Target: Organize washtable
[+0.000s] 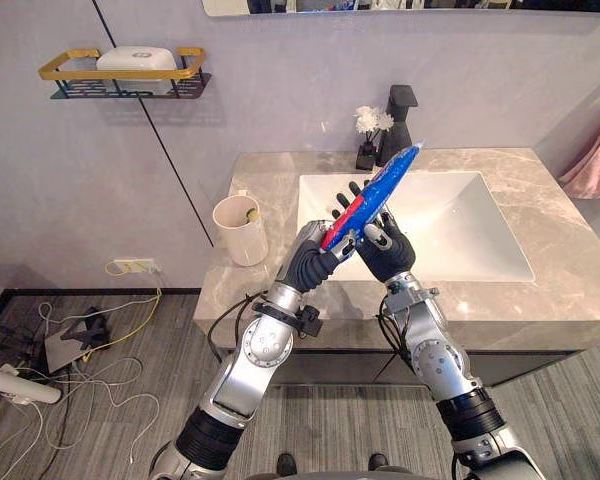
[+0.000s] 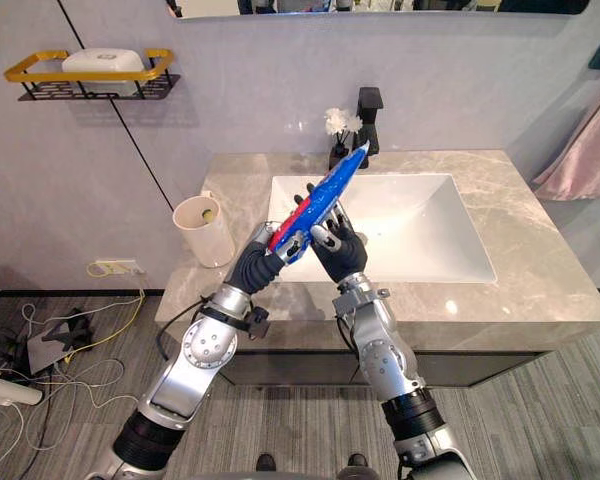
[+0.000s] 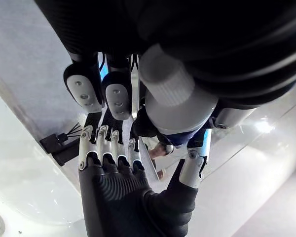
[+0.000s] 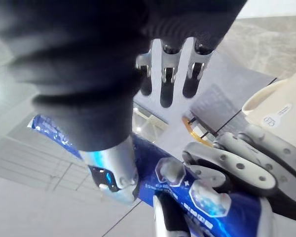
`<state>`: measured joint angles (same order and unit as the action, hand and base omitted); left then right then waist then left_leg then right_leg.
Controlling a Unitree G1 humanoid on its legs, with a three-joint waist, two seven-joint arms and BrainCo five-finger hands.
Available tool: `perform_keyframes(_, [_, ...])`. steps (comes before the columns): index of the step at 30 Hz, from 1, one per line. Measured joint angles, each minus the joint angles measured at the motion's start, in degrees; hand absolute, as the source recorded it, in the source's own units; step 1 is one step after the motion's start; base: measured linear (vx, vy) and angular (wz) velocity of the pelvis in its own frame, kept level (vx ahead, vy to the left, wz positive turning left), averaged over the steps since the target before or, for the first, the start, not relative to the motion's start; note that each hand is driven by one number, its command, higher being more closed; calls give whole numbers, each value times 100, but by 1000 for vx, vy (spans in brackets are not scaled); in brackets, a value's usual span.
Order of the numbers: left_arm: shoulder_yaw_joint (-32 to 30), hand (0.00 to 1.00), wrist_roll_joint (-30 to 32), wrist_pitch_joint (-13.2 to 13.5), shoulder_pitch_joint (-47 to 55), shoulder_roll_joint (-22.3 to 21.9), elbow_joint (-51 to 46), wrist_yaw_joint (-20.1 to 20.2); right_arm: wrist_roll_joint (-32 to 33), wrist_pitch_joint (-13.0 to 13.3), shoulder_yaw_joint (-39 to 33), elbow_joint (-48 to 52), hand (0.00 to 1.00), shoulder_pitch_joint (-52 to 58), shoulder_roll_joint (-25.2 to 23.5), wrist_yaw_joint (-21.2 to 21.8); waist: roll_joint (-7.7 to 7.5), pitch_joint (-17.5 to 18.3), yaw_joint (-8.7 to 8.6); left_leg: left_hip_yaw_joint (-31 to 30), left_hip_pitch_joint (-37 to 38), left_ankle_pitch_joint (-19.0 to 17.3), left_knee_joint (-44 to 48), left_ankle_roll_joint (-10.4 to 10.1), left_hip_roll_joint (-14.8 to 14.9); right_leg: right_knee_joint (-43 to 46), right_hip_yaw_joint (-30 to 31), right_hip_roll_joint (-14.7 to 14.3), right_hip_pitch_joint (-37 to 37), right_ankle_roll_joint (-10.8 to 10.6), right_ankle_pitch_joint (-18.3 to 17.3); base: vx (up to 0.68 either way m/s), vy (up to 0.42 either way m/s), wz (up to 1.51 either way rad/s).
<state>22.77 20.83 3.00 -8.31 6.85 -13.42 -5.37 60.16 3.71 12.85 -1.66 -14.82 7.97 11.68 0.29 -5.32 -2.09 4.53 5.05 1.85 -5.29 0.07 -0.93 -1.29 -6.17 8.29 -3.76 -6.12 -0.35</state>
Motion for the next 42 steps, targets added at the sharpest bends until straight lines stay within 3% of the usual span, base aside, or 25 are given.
perform_keyframes(22, [-95,100,-226,88,310,-227,278,21,-187,-208,5,-152,100,0,-78,99,0,0,9,4,15,7,-2,-2,2,1,7,-1,-10,-1,0,0,0,0])
perform_keyframes(23, [-98,0,-228,100,344,-229,278,20,-204,-222,6,-152,100,0,-78,99,0,0,12,4,14,7,-2,-2,2,1,7,-1,-10,-1,0,0,0,0])
perform_keyframes(32, [-314,0,-231,130,791,-203,256,0,-227,-187,-217,-75,100,-138,-62,-24,0,1,47,8,16,6,-2,-2,2,0,11,-2,-12,-7,5,0,0,0])
perform_keyframes(42, [-702,0,-231,198,1120,-202,-568,-115,-226,-12,-405,316,100,-431,6,-142,4,3,148,5,22,5,-2,-2,3,-6,5,-1,-25,-7,5,0,0,0])
